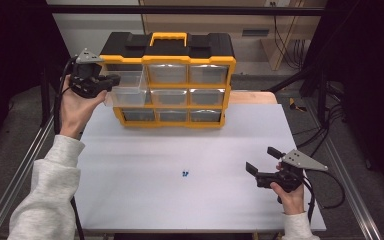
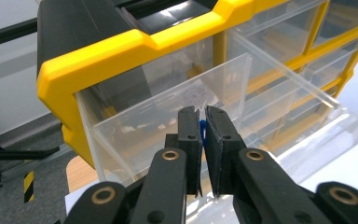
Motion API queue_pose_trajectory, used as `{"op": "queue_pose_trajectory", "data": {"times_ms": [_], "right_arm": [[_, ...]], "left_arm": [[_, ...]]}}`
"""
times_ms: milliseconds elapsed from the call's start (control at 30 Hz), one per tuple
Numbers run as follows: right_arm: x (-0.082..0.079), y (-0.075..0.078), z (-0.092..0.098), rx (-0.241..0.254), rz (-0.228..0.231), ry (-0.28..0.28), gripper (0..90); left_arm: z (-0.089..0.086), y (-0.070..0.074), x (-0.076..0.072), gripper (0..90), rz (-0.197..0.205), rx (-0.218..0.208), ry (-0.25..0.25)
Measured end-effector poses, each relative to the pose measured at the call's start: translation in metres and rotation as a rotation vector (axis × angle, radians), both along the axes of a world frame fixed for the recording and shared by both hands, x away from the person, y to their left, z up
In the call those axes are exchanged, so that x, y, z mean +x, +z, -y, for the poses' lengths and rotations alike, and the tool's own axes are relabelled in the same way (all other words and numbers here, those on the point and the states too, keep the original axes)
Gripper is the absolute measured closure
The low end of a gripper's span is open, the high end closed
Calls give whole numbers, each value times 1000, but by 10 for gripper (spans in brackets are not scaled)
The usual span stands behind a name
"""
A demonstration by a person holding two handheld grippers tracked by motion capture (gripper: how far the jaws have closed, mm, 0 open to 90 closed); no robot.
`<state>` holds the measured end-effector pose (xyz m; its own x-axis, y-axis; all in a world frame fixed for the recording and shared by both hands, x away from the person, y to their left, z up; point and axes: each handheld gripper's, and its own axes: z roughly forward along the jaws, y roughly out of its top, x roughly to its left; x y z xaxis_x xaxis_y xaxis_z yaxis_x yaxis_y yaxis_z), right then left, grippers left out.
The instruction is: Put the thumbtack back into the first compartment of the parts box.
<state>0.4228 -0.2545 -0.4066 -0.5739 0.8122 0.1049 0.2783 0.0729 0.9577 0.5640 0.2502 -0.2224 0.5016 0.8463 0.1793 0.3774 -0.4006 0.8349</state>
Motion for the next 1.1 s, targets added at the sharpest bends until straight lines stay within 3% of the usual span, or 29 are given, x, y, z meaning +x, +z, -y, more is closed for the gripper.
{"op": "queue_pose_trajectory", "data": {"times_ms": [33, 67, 100, 133, 233, 467, 567, 600, 767, 833, 967, 1000, 1100], "right_arm": [[0, 0, 0, 0, -2, 0, 25], [0, 0, 0, -1, 0, 1, 25], [0, 0, 0, -1, 0, 1, 25], [0, 0, 0, -1, -1, -1, 25], [0, 0, 0, 0, 0, 0, 25], [0, 0, 0, 1, -1, 1, 25], [0, 0, -1, 1, -2, -1, 25], [0, 0, 0, 2, -2, 0, 25], [-1, 1, 0, 5, -2, 2, 25], [0, 0, 0, 2, -1, 1, 25], [0, 0, 0, 5, -1, 0, 25], [0, -1, -1, 6, -2, -2, 25], [0, 0, -1, 6, -1, 0, 25]], "left_arm": [[1, -1, 2, 845, 14, -20, 8], [0, -1, 1, 845, -11, 2, 3], [2, -2, 2, 845, 13, -26, 8], [2, -1, 3, 845, 15, -25, 9], [2, 1, 2, 842, -18, 22, 6], [6, 1, 5, 795, -43, -13, 55], [5, 2, 5, 758, -50, -9, 54], [6, 1, 5, 740, -38, -24, 59], [2, 2, 2, 589, -2, -42, 51], [1, 4, 0, 512, 31, -34, 31], [3, 7, -9, 357, 73, -66, 9], [2, 8, -13, 320, 61, -55, -3], [5, 10, -20, 221, 90, -89, -12]]}}
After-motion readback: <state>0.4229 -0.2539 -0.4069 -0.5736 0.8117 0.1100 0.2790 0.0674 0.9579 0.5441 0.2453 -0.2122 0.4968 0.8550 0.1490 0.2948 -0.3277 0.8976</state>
